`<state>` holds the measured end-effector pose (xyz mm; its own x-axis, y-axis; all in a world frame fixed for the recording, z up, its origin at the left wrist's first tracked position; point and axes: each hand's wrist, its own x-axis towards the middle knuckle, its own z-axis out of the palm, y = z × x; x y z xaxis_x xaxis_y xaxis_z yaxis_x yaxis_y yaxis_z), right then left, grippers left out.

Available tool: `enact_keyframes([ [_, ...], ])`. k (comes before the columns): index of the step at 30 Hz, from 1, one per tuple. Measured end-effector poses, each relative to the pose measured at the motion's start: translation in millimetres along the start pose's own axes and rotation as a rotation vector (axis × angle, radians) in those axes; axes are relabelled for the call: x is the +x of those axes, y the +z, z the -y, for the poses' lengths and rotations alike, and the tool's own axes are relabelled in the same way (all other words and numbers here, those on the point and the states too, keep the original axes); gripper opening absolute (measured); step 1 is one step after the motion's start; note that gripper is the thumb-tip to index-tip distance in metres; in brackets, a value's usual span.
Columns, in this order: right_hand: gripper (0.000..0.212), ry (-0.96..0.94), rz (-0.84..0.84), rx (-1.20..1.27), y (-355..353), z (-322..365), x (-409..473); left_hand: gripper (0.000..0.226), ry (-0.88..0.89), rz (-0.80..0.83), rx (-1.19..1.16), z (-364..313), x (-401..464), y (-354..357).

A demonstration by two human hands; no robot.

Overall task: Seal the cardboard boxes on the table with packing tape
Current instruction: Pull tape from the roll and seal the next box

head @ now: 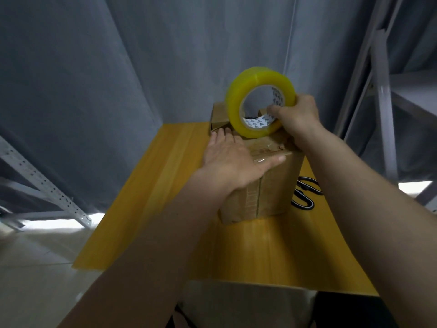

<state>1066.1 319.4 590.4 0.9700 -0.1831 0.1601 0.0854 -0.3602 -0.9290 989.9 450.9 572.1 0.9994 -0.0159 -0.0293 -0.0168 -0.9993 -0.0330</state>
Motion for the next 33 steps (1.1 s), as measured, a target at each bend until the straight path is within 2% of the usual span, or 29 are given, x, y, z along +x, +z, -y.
enact_keyframes([
  [2,0.013,0.014,0.033,0.010,2.8,0.8,0.3,0.127,0.026,0.025,0.034,4.5,4.0,-2.1],
  [5,0.034,0.041,0.113,-0.008,7.2,2.8,-0.2,0.123,0.051,0.042,0.067,11.2,8.5,-5.9],
  [7,0.037,0.061,0.150,-0.002,8.8,2.8,0.4,0.120,0.067,0.032,0.064,15.1,9.4,-7.0],
  [11,0.032,0.097,0.173,0.035,11.7,3.0,-1.2,0.126,0.055,0.037,0.081,19.4,7.6,-4.9],
  [16,0.009,0.131,0.147,0.119,9.5,2.3,-3.6,0.136,-0.011,0.080,0.045,18.9,5.8,-8.2],
  [18,0.012,0.154,0.146,0.153,8.4,1.5,-3.8,0.135,-0.001,0.104,0.063,17.1,7.9,-10.7],
  [23,0.038,0.183,0.175,0.148,8.8,1.5,-6.0,0.128,0.061,0.097,0.054,25.0,13.1,-9.8],
  [29,0.042,0.157,0.165,0.084,9.7,5.4,-9.9,0.126,0.105,0.052,-0.011,29.0,11.2,-3.6],
  [33,0.035,0.143,0.178,0.062,10.2,3.0,-12.7,0.126,0.117,0.048,-0.019,28.1,10.9,-3.0],
])
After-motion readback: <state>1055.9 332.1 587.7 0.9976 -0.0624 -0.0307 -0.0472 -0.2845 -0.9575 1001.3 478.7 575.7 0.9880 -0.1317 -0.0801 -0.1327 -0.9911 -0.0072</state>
